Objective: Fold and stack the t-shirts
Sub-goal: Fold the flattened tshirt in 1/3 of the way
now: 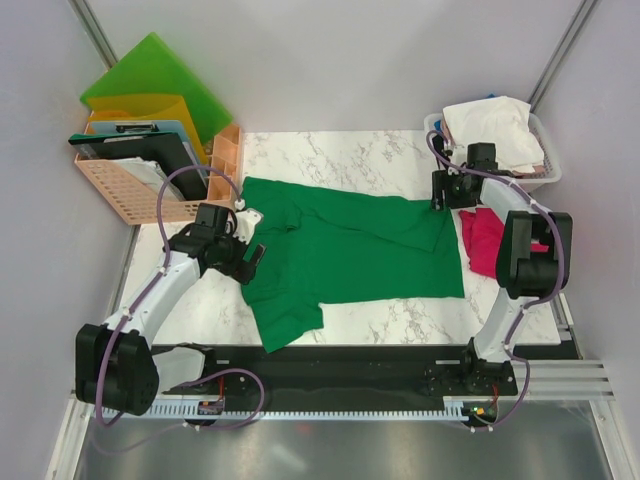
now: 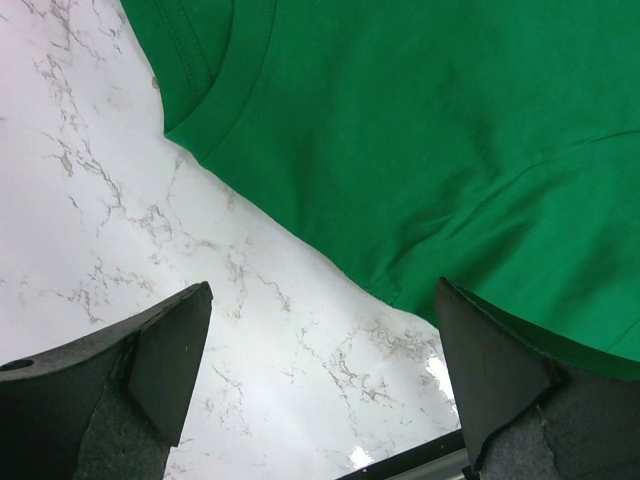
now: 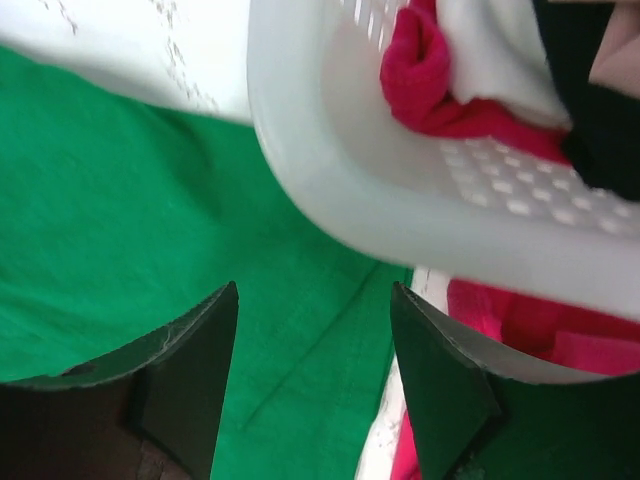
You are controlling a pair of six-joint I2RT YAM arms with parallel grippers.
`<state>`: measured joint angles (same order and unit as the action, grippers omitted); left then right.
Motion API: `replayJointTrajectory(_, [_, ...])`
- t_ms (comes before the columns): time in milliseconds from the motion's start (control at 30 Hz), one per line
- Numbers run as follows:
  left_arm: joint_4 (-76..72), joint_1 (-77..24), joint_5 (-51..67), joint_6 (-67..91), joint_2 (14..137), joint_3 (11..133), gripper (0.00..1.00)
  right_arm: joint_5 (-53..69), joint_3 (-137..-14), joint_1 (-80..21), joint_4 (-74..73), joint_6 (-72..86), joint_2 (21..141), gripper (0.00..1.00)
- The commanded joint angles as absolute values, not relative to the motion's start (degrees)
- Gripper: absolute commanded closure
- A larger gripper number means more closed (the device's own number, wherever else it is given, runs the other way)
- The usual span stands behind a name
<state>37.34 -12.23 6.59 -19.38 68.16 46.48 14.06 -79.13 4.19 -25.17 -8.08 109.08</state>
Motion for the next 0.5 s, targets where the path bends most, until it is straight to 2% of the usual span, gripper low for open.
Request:
replayJointTrajectory(0, [35.95, -12.22, 6.77, -21.88, 66.8, 46.23, 0.01, 12.4, -76.82, 4.39, -24.17, -8.88, 103.37, 0.3])
replayJointTrajectory(67, [35.95, -12.22, 6.85, -21.88, 66.88, 46.14, 0.01, 13.44, -74.72, 4.66, -25.83, -8.53, 99.95, 0.32])
replayJointTrajectory(100, [35.95, -12.22, 6.86, -21.88, 66.97, 46.06, 0.01, 16.32, -73.66, 4.66, -26.62, -8.53, 98.63, 0.38])
replayJointTrajectory(300, [35.16, -12.22, 7.56, -21.62, 68.03, 46.41, 0.01, 21.62, -66.63, 4.75, -31.71, -8.61, 92.46, 0.55])
replayJointTrajectory(467, [34.72, -12.22, 8.44, -20.92, 68.99, 46.58, 0.01, 24.52, -63.37, 4.75, -32.7, -9.31, 94.04, 0.59])
